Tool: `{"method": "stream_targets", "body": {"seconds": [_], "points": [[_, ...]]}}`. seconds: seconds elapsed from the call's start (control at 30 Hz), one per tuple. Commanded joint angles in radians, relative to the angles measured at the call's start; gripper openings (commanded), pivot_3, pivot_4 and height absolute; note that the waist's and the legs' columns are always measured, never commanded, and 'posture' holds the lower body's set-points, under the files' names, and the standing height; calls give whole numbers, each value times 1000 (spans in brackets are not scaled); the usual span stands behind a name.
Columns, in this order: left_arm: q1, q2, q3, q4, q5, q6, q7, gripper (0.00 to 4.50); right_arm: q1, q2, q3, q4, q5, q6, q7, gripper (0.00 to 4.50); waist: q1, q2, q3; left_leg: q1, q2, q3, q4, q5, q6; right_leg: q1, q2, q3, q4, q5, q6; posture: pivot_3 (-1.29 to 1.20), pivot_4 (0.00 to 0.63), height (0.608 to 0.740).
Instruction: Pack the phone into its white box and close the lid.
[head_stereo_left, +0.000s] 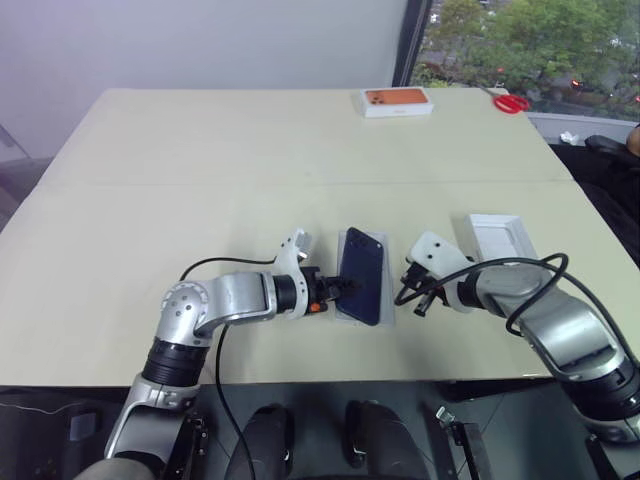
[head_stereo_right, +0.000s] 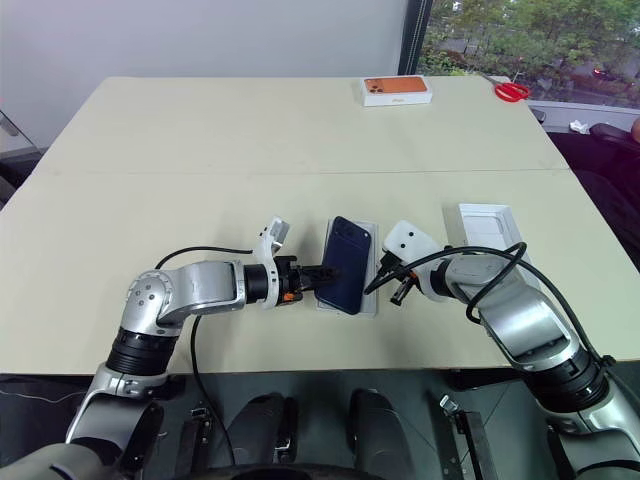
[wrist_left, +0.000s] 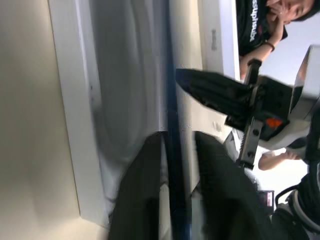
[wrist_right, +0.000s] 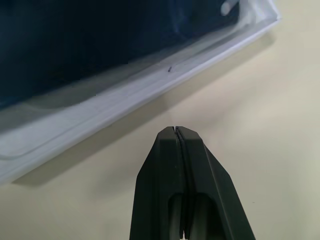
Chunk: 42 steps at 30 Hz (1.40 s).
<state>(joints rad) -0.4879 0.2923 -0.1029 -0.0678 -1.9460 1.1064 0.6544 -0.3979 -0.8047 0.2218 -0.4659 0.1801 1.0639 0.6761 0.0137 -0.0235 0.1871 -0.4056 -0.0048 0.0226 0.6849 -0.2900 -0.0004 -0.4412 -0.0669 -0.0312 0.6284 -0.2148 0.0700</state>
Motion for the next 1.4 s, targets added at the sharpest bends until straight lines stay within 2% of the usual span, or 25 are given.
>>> {"method": "stream_targets", "body": {"seconds": [0.03,0.1,0.43,0.53,0.6,0.7,0.83,0.9,0.97,1.07,1.2,1.33,1.4], "points": [[-15,1,8,-30,-26,-9,-33,3226,-18,-18,-38,-11,0,-12,-3,0,0,0,0,0,0,0,0,0,0,0,0,0,0,0,0,0,150,740],[-7,12,17,-45,-26,-6,-51,4208,-20,-22,-41,-5,-1,-16,-2,0,0,0,0,0,0,0,0,0,0,0,0,0,0,0,0,0,150,740],[-29,130,85,-102,-26,3,-192,4208,-39,-33,-58,21,-1,-46,5,0,-1,0,0,0,0,0,0,0,0,0,1,0,0,0,0,0,150,740],[-38,217,109,-124,-26,15,-254,4208,-40,-47,-81,30,1,-74,13,0,-1,0,0,0,0,0,0,0,0,0,0,0,0,0,-1,0,150,740],[-45,301,112,-159,61,49,-341,4208,-39,-46,-100,24,15,-97,25,0,-1,0,0,0,0,0,0,0,0,0,1,0,0,0,-1,0,150,740],[-32,408,119,-214,286,42,-539,4208,-27,-40,-118,-12,44,-132,56,0,-2,0,0,1,0,1,-1,0,0,0,2,0,0,-1,-2,0,150,740],[60,599,67,-291,758,-202,-953,4208,-19,-12,-109,-72,83,-136,70,0,-8,1,1,2,0,3,-2,0,0,0,4,0,-1,-2,-3,0,150,740],[117,627,57,-289,923,-349,-1087,4208,-27,8,-95,-76,86,-118,56,0,-6,2,1,3,1,4,-2,0,0,0,4,1,0,-2,-4,0,150,740],[158,633,55,-276,1016,-426,-1187,4208,-33,25,-83,-77,86,-101,43,0,-3,2,1,2,3,4,-2,0,0,0,4,1,-1,-3,-5,0,150,740],[196,638,33,-259,1125,-483,-1296,4208,-37,39,-73,-81,87,-89,31,0,1,1,1,1,3,4,-2,0,0,0,3,1,-3,-3,-5,0,150,740],[211,608,-1,-225,1242,-514,-1358,4208,-37,46,-70,-87,88,-78,21,0,-1,2,1,-1,2,4,-1,-1,2,-1,1,1,-5,-2,-4,0,150,740],[192,566,-54,-215,1333,-529,-1410,2973,-15,10,-81,-74,74,-80,20,0,0,2,1,-1,2,4,-2,-1,2,-1,2,0,-5,-2,-4,0,150,740],[174,545,-68,-209,1372,-511,-1406,1928,-12,0,-90,-67,76,-76,21,0,-1,1,1,-1,3,3,-1,-1,2,-1,2,0,-5,-2,-4,0,150,740]]}}
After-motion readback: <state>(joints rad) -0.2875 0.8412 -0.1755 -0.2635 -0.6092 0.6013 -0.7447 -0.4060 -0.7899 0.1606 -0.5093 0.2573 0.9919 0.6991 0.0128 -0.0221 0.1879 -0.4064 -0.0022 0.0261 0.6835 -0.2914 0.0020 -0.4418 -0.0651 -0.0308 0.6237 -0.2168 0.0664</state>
